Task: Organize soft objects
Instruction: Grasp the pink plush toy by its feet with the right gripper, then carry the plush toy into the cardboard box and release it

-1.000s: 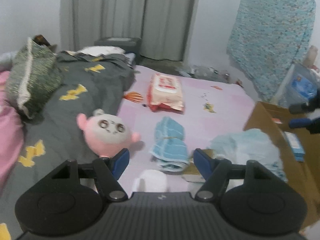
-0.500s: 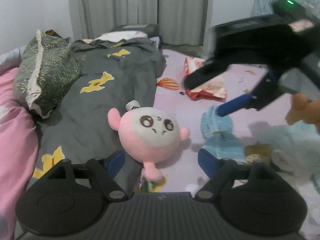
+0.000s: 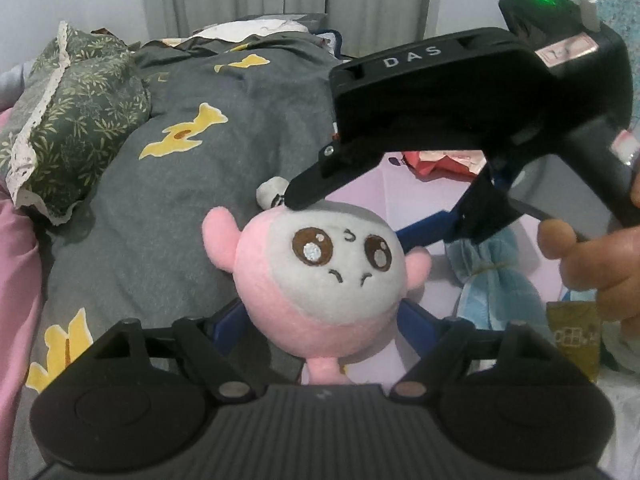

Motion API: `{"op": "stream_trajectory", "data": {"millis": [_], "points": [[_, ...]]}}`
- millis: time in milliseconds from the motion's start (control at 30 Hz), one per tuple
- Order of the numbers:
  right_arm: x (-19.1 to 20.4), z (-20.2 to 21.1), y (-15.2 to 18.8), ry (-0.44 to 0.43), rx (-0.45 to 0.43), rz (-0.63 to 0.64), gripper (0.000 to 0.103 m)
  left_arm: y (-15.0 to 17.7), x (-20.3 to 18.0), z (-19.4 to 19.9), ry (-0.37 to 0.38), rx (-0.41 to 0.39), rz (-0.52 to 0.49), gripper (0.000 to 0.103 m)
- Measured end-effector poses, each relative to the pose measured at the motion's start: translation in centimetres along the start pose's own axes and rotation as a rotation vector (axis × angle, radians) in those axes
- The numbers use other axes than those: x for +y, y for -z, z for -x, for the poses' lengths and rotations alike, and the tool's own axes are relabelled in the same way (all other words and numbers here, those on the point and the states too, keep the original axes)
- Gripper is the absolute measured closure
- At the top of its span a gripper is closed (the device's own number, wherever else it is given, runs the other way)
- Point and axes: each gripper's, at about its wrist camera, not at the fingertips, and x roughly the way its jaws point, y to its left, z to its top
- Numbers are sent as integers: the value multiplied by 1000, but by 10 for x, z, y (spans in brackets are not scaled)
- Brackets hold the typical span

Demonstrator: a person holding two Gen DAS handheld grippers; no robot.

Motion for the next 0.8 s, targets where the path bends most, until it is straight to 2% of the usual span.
{"op": "stream_trajectory", "data": {"millis": [167,400,600,700,800], "points": [[11,14,12,-14,-6,17,23,-4,-8,19,2,-32,-3,23],[30,80,37,-58,-85,46,23,-11,-41,83,35,-137,-64,23],[7,188,86,-81,-205,4,22,-11,-110,134,167,-224,-188,23],[-24,248,118,-95,-282,-58,22,-7,-156,152,260,-253,-272,23],[-60,300,154,-91,-366,-132,22,-3,-205,161,361,-250,-361,23]]}}
